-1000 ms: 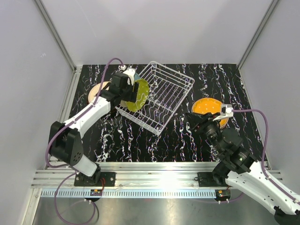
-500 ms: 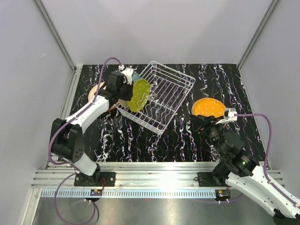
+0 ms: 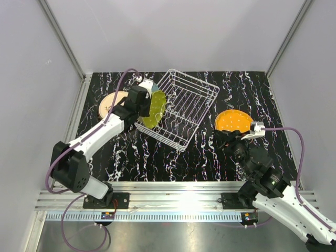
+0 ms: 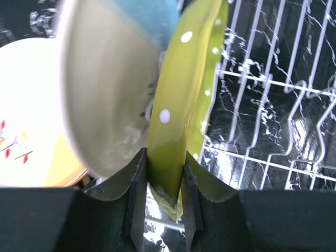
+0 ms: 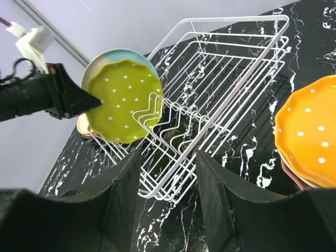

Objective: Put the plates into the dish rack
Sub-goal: Grab a plate with the left arm

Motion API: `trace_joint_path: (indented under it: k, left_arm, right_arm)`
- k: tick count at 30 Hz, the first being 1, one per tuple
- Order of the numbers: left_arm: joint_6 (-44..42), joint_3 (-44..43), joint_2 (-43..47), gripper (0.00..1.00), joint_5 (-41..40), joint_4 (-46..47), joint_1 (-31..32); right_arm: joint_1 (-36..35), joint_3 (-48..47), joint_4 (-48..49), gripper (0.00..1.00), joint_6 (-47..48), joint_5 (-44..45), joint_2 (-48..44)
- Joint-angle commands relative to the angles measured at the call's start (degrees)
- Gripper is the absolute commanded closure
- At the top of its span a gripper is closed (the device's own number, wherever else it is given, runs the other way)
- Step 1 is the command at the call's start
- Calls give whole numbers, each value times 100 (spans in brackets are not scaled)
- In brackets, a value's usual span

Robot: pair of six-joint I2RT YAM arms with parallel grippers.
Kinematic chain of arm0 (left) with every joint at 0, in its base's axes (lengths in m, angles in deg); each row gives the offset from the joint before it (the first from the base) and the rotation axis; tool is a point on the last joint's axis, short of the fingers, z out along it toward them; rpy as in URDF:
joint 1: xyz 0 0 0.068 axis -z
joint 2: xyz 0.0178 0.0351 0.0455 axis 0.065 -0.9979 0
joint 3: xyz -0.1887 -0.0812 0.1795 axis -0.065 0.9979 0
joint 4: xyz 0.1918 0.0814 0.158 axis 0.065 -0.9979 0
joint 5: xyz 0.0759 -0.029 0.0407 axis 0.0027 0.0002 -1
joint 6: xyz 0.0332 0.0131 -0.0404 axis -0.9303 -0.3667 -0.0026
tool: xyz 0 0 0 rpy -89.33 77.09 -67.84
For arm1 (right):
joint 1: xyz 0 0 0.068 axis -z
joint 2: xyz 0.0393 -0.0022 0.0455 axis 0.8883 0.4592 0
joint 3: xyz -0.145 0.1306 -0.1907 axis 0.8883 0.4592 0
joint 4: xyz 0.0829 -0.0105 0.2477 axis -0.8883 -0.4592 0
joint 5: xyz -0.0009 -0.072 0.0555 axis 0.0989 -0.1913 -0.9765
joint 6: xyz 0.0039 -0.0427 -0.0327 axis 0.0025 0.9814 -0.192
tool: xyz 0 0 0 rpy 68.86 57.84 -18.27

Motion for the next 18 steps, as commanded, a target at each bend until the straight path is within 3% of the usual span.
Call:
trace_joint_path:
  k: [1,11,18]
  left_arm:
    - [400,-116,531,100,-543,558,19]
    - [338,-554,813,100,-781,365,115]
    - [110,-1223,681,100,-1484,-39,370]
  right_arm:
    - [25,-190,-4,47,100,217,65]
    - [25,-216,49,48,180,340,117]
    - [25,-234,93,49,232,384,240]
